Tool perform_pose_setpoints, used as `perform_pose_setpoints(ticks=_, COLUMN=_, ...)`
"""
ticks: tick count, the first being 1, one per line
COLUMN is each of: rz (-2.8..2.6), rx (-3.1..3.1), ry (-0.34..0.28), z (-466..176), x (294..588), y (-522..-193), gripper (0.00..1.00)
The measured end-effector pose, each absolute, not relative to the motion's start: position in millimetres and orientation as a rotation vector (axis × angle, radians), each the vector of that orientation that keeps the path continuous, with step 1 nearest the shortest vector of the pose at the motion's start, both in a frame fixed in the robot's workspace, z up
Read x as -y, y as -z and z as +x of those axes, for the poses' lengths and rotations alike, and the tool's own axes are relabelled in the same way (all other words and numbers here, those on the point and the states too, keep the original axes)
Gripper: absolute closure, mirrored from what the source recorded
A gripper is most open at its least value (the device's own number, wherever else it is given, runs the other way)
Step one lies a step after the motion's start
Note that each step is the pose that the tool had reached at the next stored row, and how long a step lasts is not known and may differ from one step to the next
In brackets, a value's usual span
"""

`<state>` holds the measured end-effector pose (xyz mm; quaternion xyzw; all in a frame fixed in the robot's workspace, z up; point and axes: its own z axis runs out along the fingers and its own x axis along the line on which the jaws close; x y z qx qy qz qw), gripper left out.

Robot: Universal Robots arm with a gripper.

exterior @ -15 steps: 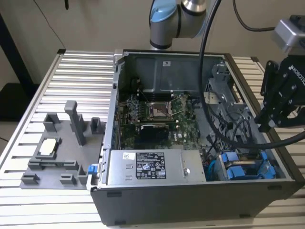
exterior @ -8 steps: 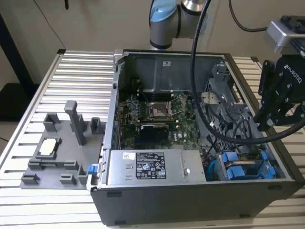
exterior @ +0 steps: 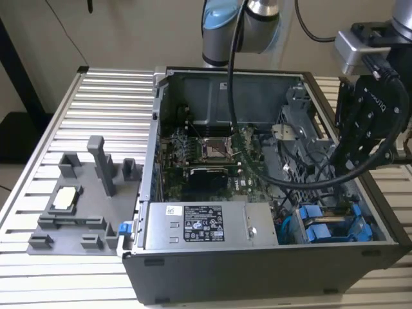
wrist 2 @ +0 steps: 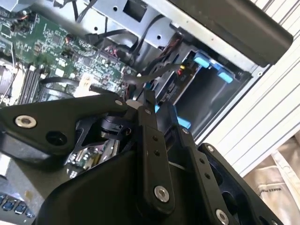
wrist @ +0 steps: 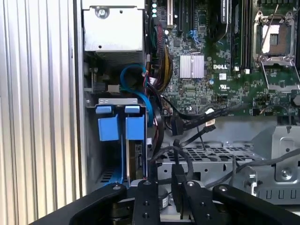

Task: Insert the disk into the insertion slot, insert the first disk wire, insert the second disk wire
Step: 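Insert the second disk wire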

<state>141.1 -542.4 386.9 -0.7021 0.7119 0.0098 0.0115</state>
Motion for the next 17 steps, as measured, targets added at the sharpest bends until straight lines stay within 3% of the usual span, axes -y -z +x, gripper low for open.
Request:
perform_pose_setpoints(ticks=9, rz=-2.179, rx=-2.208, ry=-0.003, z=104.2, x=534.7, y=-385.4, gripper=0.73)
perform_pose_setpoints(ticks=17, rz=-2.168, rx=-2.188, ry=0.082, z=89.1, x=523.2, y=-380.0, gripper=0.73)
